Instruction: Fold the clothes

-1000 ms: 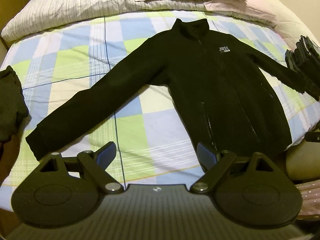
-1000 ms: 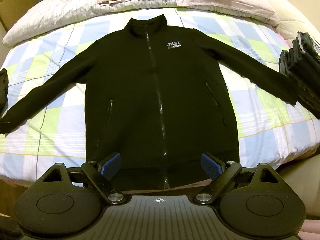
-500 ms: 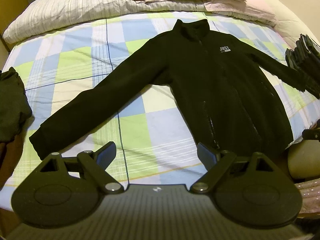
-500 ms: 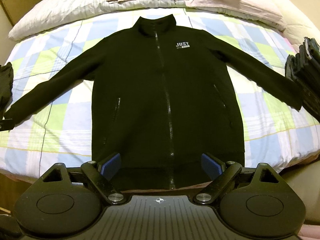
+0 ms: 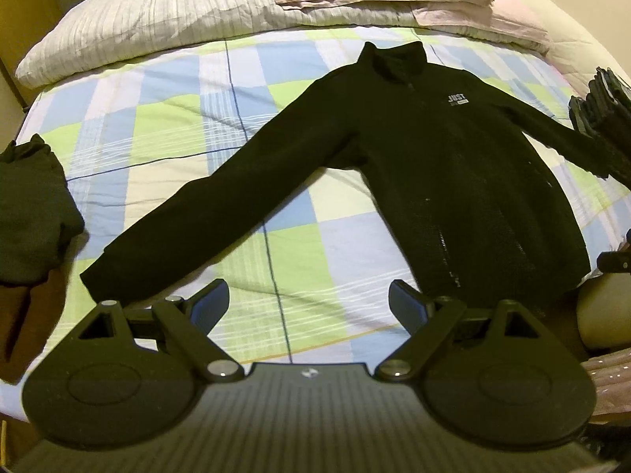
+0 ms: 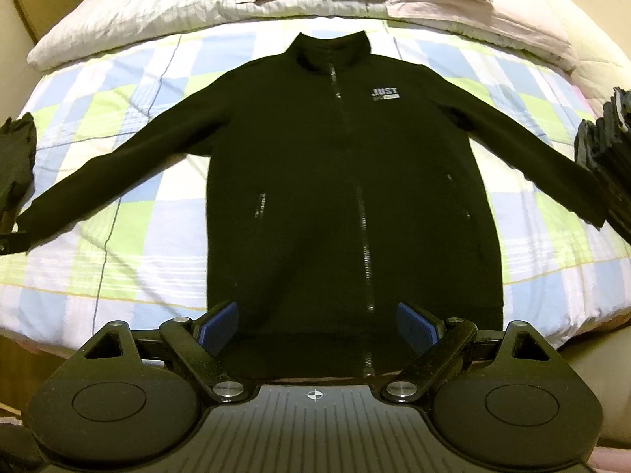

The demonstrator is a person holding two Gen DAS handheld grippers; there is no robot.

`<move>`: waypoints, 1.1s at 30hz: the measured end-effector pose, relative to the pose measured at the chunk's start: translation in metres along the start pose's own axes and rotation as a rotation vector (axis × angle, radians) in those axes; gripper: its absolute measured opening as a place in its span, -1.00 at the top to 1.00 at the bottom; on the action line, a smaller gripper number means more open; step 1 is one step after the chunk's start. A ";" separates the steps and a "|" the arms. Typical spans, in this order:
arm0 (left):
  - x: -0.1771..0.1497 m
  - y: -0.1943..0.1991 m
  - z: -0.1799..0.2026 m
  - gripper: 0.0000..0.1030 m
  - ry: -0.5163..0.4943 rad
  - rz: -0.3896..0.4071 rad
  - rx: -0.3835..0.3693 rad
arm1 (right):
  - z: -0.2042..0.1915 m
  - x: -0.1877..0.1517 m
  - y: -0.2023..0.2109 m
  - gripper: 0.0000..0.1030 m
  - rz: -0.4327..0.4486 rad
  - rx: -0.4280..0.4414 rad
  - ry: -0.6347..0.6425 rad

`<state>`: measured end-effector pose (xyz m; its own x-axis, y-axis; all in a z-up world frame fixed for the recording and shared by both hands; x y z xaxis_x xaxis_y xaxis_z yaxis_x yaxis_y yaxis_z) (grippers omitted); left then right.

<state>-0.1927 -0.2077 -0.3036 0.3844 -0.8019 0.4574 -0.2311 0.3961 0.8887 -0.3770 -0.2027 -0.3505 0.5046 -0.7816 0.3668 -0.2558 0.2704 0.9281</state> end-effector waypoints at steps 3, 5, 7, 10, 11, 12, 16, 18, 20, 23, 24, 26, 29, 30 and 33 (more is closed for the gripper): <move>-0.003 -0.001 -0.006 -0.66 0.001 -0.004 0.002 | -0.008 -0.005 -0.002 -0.75 -0.015 -0.004 0.009; -0.007 -0.004 -0.007 -0.66 -0.001 -0.013 -0.001 | -0.008 -0.011 -0.003 -0.75 -0.028 -0.009 0.008; -0.011 -0.008 -0.006 -0.66 -0.001 -0.023 -0.003 | -0.005 -0.018 -0.003 -0.75 -0.044 -0.013 0.005; -0.016 -0.014 -0.001 -0.66 0.005 -0.041 -0.010 | 0.000 -0.027 -0.004 -0.75 -0.066 -0.021 -0.002; -0.017 -0.015 0.001 -0.66 0.006 -0.045 -0.009 | 0.003 -0.030 -0.004 -0.75 -0.071 -0.023 -0.005; -0.018 -0.016 0.003 -0.66 0.007 -0.049 -0.009 | 0.006 -0.031 -0.005 -0.75 -0.075 -0.024 -0.009; -0.016 -0.015 0.008 -0.66 0.016 -0.057 0.004 | 0.015 -0.028 -0.011 -0.75 -0.087 -0.012 -0.011; -0.014 -0.010 0.007 -0.66 0.024 -0.056 0.017 | 0.016 -0.025 -0.014 -0.75 -0.092 -0.001 0.001; -0.014 -0.007 -0.001 -0.66 0.032 -0.059 0.042 | 0.016 -0.019 -0.017 -0.75 -0.085 0.016 0.012; -0.013 -0.003 -0.012 -0.66 0.043 -0.063 0.081 | 0.014 -0.008 -0.024 -0.75 -0.069 0.047 0.015; -0.013 -0.001 -0.016 -0.66 0.047 -0.064 0.093 | 0.012 -0.005 -0.026 -0.75 -0.061 0.062 0.016; -0.013 0.002 -0.023 -0.66 0.055 -0.067 0.119 | 0.006 0.004 -0.031 -0.75 -0.034 0.096 0.026; -0.019 0.006 -0.043 -0.66 0.075 -0.075 0.152 | -0.010 0.019 -0.039 -0.75 0.009 0.139 0.074; -0.022 0.007 -0.051 -0.66 0.085 -0.078 0.162 | -0.018 0.024 -0.041 -0.75 0.019 0.149 0.099; -0.035 0.008 -0.082 -0.66 0.123 -0.089 0.192 | -0.050 0.038 -0.042 -0.75 0.056 0.178 0.202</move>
<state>-0.1349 -0.1399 -0.3094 0.5142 -0.7648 0.3883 -0.3529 0.2240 0.9085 -0.3056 -0.2160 -0.3727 0.6356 -0.6352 0.4389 -0.4197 0.1929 0.8869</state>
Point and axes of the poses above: each gripper's, at about its wrist camera, not at the fingertips, and y roughly against the way its jaws point, z to its right, x to its top, the point moved 9 cm from there along -y, roughly the way its jaws point, and after that the axes turned 6 degrees about x, right-handed, at the moved point
